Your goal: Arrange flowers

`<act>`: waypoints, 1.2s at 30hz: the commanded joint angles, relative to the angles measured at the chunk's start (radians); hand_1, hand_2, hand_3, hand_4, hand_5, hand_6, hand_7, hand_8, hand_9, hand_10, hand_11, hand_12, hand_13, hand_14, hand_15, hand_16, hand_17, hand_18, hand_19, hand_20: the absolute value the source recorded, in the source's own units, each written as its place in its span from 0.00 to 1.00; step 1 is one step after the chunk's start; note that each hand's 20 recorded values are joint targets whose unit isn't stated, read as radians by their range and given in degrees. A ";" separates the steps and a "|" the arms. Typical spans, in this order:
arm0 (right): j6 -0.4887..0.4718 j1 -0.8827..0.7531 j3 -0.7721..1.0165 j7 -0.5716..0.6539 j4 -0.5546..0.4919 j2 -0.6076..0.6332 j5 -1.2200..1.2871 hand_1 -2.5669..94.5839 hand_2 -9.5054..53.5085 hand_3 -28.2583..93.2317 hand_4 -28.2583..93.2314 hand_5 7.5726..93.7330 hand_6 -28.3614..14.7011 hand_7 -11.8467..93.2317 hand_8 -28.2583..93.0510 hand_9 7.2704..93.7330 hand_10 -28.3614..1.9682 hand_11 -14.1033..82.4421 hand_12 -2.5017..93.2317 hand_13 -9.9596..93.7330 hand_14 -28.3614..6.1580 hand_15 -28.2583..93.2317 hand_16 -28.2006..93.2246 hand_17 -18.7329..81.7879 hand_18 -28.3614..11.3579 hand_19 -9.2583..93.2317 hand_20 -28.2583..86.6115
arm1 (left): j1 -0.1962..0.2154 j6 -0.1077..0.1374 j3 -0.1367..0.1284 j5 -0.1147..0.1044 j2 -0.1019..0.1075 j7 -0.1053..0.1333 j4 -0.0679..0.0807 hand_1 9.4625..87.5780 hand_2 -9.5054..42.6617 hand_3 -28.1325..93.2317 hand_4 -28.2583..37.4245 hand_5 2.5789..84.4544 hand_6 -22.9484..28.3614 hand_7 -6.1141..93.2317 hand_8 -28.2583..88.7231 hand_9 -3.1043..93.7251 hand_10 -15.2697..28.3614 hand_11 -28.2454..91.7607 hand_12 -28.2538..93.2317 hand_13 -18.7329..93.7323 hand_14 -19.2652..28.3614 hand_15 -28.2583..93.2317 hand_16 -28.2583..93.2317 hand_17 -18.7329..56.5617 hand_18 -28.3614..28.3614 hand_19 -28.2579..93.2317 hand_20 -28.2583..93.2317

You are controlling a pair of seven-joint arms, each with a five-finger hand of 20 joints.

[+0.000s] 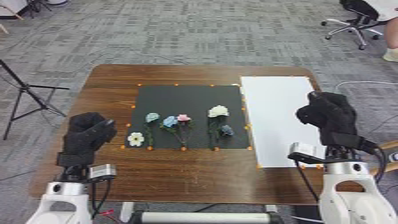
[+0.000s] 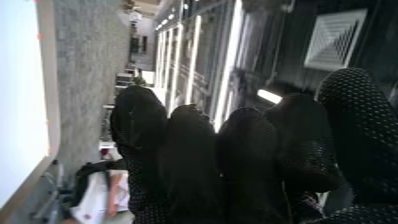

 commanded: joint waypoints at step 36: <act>-0.130 -0.025 -0.016 -0.010 -0.011 -0.003 0.014 0.29 0.29 0.83 0.12 0.84 0.85 0.86 0.70 0.98 0.68 0.94 0.82 0.88 0.36 1.00 0.84 0.61 0.02 1.00 0.83 | 0.004 0.072 0.043 -0.005 -0.016 0.015 -0.003 0.37 0.13 0.75 0.38 0.84 0.31 0.81 0.69 0.86 0.64 0.89 0.81 0.80 0.77 1.00 0.61 0.74 0.98 1.00 0.85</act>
